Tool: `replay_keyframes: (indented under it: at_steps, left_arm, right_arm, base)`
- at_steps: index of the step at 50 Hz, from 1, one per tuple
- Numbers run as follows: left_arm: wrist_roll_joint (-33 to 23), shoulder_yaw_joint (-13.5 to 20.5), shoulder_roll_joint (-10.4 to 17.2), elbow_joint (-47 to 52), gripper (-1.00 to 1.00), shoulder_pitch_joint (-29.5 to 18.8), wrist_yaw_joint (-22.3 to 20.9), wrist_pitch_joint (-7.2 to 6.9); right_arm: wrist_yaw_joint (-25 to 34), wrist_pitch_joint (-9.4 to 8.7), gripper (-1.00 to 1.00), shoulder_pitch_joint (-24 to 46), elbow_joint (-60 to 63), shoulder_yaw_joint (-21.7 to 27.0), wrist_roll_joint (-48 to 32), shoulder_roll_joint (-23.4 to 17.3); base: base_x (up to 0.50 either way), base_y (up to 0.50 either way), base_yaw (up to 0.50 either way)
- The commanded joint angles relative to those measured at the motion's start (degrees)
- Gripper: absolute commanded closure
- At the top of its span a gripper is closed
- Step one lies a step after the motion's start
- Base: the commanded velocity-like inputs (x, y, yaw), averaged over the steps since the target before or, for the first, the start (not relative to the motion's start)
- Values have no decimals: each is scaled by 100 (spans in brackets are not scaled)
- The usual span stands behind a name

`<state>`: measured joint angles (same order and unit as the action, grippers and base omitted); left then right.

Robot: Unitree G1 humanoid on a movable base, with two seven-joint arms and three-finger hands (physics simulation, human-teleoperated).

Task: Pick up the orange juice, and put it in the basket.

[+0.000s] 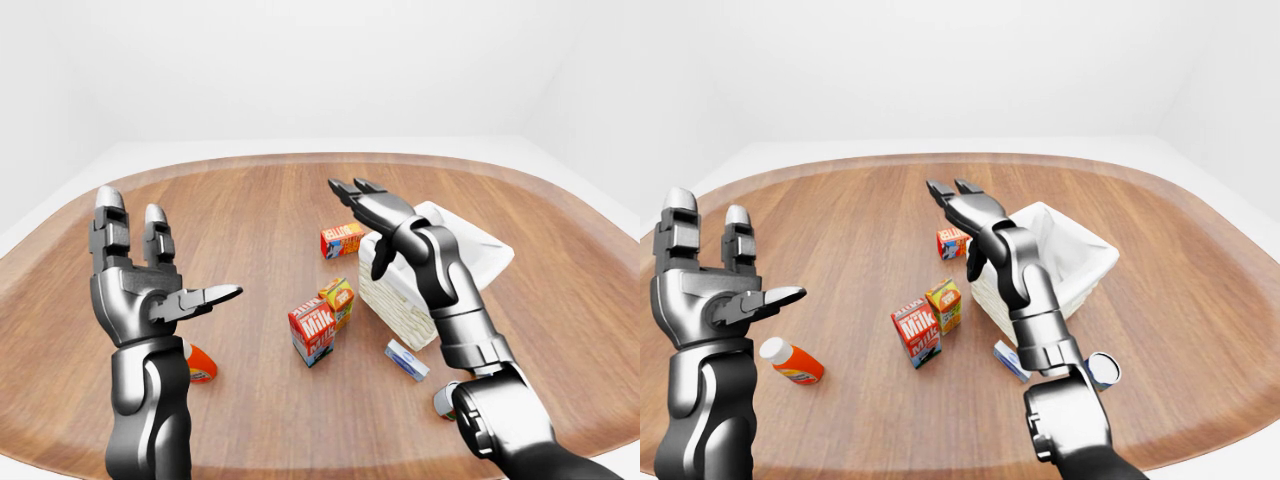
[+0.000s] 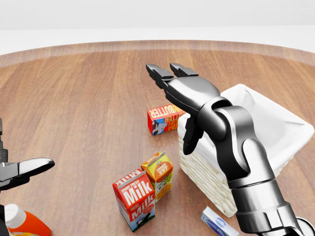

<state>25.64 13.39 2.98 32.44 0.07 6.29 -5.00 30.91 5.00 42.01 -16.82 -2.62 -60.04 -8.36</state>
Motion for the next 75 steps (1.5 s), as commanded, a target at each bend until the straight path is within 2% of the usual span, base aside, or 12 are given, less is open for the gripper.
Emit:
replay_keyframes:
  at_steps: [1,26,75]
  left_arm:
    - [9,5,1,1,-100,3,0,0]
    - [17,1,-4,55,-100,8,21,0]
    - [16,-2,-3,32,-100,7,14,0]
  right_arm:
    - [-23,0,-100,-15,-237,-77,-249,69]
    - [40,0,-100,-94,-316,-149,-463,169]
    - [-618,0,-100,179,-1622,-404,-1210,400]
  base:
    - [0,0,0]
    - [0,0,0]
    - [0,0,0]
